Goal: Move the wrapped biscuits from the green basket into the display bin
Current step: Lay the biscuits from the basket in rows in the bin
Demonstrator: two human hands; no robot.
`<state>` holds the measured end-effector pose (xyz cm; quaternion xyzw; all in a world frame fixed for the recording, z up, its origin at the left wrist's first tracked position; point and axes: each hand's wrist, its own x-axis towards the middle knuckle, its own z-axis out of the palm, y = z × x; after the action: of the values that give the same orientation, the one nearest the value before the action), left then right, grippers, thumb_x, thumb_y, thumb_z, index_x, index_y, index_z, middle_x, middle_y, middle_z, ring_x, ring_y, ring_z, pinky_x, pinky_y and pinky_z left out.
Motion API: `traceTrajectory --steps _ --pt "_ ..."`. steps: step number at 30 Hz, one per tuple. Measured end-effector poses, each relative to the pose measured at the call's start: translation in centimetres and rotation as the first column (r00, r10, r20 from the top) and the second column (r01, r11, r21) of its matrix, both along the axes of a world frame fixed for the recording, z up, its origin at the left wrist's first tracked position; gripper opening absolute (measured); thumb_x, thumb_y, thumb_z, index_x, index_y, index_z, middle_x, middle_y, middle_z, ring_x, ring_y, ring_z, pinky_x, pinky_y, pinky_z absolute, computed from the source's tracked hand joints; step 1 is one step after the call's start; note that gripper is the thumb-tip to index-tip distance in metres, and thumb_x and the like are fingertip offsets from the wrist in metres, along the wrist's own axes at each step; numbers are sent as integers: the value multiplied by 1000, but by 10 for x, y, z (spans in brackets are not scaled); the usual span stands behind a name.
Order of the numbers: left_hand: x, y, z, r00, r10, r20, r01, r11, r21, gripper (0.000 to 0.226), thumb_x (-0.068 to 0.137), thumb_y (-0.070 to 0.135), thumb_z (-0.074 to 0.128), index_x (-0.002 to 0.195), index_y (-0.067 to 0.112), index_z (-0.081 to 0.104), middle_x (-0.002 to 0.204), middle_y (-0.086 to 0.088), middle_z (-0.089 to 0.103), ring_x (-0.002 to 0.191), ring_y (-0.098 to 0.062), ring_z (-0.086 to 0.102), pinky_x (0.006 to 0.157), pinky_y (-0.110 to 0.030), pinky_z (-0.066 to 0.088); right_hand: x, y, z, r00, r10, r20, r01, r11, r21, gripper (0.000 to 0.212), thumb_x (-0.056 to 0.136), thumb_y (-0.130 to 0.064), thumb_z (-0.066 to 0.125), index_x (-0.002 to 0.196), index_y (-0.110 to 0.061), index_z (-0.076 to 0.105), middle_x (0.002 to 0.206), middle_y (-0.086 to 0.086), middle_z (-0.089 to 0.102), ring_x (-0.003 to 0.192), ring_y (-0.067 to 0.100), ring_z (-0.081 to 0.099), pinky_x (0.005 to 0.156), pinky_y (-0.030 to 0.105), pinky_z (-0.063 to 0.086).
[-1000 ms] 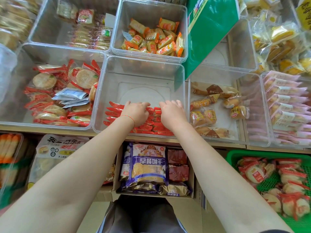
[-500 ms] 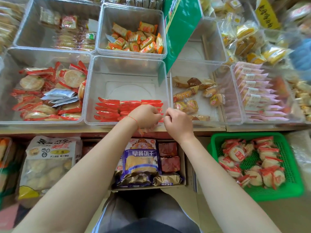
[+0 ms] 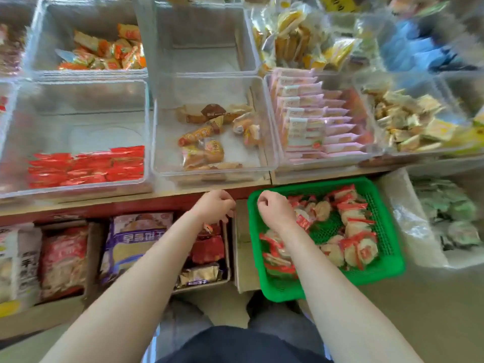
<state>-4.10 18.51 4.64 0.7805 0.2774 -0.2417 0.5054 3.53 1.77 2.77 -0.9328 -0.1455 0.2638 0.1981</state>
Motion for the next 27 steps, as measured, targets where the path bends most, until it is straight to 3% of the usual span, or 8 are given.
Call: traceTrajectory --steps 4,8,11,13,15,20,24,27 --pt "51 -94 -33 997 61 -38 -64 995 -76 21 93 18 50 103 12 66 88 -3 71 74 -19 68 68 -32 54 62 -98 -24 998 -42 -37 40 998 -41 20 94 -17 45 102 -17 63 108 5 60 96 27 58 76 34 47" --pt "78 -158 -59 985 119 -123 -129 988 -80 23 91 18 48 108 18 64 93 -1 66 91 -27 68 78 -40 57 99 -163 -42 977 -103 -185 84 991 -104 16 97 -21 45 109 -24 56 120 5 56 86 21 57 66 32 46" --pt "89 -178 -74 961 175 -213 -192 979 -63 32 92 21 48 123 22 57 101 -4 66 95 -28 67 65 -33 54 108 -174 -60 932 -74 -356 44 995 -91 36 101 -24 46 137 -19 47 135 7 52 108 27 57 79 30 45" --pt "92 -184 -81 937 212 -277 -239 969 -69 36 93 22 51 129 21 54 104 -7 64 81 -24 64 54 -26 48 106 -173 -73 889 -42 -456 3 996 -86 48 101 -32 48 146 -15 40 143 7 49 121 29 54 88 33 47" --pt "93 -189 -88 911 248 -328 -299 948 -113 41 94 20 52 134 17 51 106 -12 64 68 -19 56 53 -26 44 103 -173 -83 864 -37 -502 3 998 -69 54 100 -38 49 147 -14 37 145 8 49 123 29 53 92 36 49" --pt "94 -200 -94 873 322 -365 -398 905 -152 42 93 13 49 133 23 54 99 -6 62 73 -16 57 68 -32 50 105 -174 -91 882 16 -471 -14 1000 8 43 98 -41 54 128 -10 58 126 7 62 109 25 60 82 31 48" --pt "90 -200 -99 957 216 -195 -167 957 238 36 91 16 51 125 20 61 121 -7 60 103 -24 60 83 -34 51 114 -173 -89 866 -52 -497 86 995 46 24 95 -33 58 111 -15 56 106 1 59 86 16 56 70 30 44" --pt "81 -197 -108 906 -43 -421 209 911 357 49 89 26 55 137 18 48 135 -16 47 124 -35 45 101 -43 43 122 -173 -90 856 -65 -513 123 989 80 21 90 -29 62 105 -19 53 102 1 59 83 16 57 67 31 45"
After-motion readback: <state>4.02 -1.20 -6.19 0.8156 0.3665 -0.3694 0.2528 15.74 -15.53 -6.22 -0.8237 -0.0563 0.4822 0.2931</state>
